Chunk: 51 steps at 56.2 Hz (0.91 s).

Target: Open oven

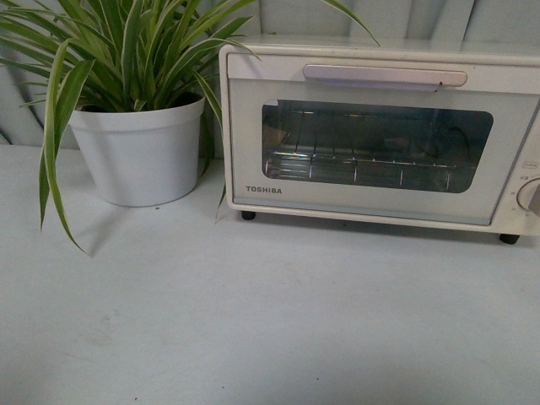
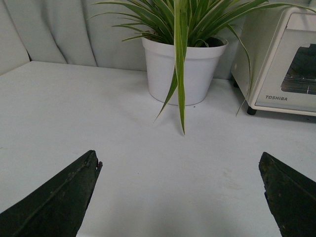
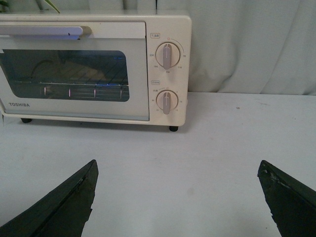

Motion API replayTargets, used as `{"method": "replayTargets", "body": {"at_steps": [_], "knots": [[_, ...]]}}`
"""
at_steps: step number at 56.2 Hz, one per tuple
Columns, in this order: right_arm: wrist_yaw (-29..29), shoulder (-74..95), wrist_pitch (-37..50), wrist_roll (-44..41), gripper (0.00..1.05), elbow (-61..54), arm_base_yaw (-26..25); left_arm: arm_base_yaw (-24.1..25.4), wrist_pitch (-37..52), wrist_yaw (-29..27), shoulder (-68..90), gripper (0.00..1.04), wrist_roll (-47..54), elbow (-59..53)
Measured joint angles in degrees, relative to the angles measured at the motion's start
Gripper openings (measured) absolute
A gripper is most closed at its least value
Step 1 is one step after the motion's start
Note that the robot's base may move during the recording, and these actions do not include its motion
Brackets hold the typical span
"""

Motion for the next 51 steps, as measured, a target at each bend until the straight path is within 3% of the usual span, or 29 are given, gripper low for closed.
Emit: {"method": "replayTargets", "body": {"at_steps": [32, 37, 51], "knots": [[0.00, 0.00, 0.00, 0.00, 0.95, 0.00, 0.00, -0.09, -0.11, -0.24, 0.09, 0.98, -0.15, 0.02], [0.02, 0.00, 0.00, 0.00, 0.95, 0.00, 0.00, -3.04, -3.69, -6.99, 3.48, 0.98, -7.74, 0.87], [0.00, 0.00, 0.00, 0.00, 0.95, 0.00, 0.00, -12.04, 6.99, -6.99, 23.98, 0.98, -30.10, 6.45]]}}
